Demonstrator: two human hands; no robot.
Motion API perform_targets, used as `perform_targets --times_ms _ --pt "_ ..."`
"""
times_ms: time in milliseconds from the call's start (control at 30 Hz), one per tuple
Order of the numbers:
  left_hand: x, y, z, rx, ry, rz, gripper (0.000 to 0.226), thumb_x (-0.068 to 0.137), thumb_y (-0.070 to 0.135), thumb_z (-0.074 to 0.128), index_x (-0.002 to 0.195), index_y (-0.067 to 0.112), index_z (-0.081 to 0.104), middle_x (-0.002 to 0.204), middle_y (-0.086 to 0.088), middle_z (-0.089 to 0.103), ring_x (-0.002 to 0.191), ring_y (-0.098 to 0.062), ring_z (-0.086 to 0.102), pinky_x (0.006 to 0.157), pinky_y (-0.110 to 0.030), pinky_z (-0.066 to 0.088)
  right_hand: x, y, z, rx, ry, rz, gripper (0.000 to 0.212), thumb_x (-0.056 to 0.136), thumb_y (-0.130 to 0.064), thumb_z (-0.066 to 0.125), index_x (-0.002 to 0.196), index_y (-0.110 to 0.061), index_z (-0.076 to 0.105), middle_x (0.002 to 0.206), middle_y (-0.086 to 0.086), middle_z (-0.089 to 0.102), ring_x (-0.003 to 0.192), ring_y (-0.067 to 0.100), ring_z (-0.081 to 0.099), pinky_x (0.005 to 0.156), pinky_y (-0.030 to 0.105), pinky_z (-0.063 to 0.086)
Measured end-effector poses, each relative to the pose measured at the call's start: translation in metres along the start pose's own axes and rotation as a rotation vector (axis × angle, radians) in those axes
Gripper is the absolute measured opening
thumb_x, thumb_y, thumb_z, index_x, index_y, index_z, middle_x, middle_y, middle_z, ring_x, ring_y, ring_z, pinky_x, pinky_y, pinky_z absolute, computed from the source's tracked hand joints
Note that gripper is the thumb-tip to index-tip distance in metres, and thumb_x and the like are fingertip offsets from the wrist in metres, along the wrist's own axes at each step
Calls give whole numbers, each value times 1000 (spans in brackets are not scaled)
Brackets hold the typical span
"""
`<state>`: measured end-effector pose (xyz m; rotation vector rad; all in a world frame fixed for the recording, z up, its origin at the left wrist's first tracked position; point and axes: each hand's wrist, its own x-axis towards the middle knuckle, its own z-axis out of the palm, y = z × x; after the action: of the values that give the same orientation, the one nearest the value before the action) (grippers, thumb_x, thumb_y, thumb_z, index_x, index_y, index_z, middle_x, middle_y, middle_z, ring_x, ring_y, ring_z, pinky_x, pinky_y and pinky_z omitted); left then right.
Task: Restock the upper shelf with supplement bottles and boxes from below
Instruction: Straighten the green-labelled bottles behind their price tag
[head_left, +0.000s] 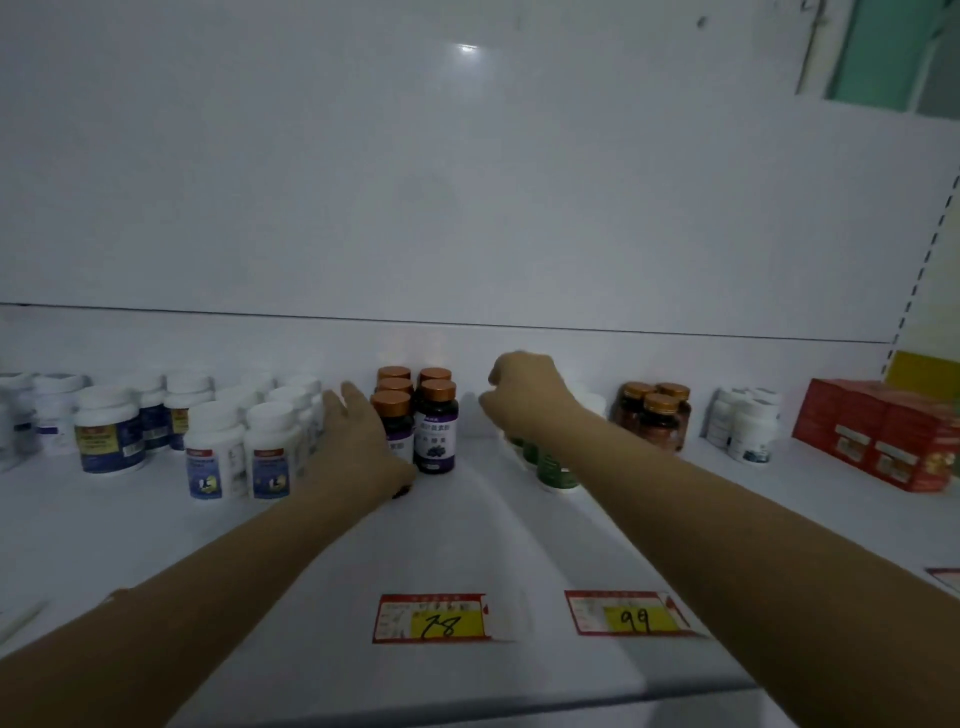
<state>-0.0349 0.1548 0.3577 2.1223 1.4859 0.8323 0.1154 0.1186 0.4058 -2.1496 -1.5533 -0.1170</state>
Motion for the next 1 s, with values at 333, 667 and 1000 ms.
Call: perform_targets --times_ms 333,667,1000 --pt "-18 93 62 -99 -309 167 119 72 35 78 150 12 -8 160 -4 -6 148 -18 3 117 -32 14 -2 117 -61 -72 -30 156 31 92 -8 46 120 1 57 124 17 59 115 30 55 92 32 47" --pt "9 100 117 -242 -423 69 94 69 23 82 144 21 25 142 5 44 114 -8 47 94 -19 35 6 174 3 20 -314 42 32 97 -21 44 121 -2 52 122 15 58 109 26 58 88 30 51" --pt "19 85 123 -284 -424 79 79 73 19 79 140 23 38 139 4 50 115 -10 51 92 -18 35 19 182 30 109 -193 110 29 90 -32 57 101 -6 62 100 11 70 84 20 61 66 25 43"
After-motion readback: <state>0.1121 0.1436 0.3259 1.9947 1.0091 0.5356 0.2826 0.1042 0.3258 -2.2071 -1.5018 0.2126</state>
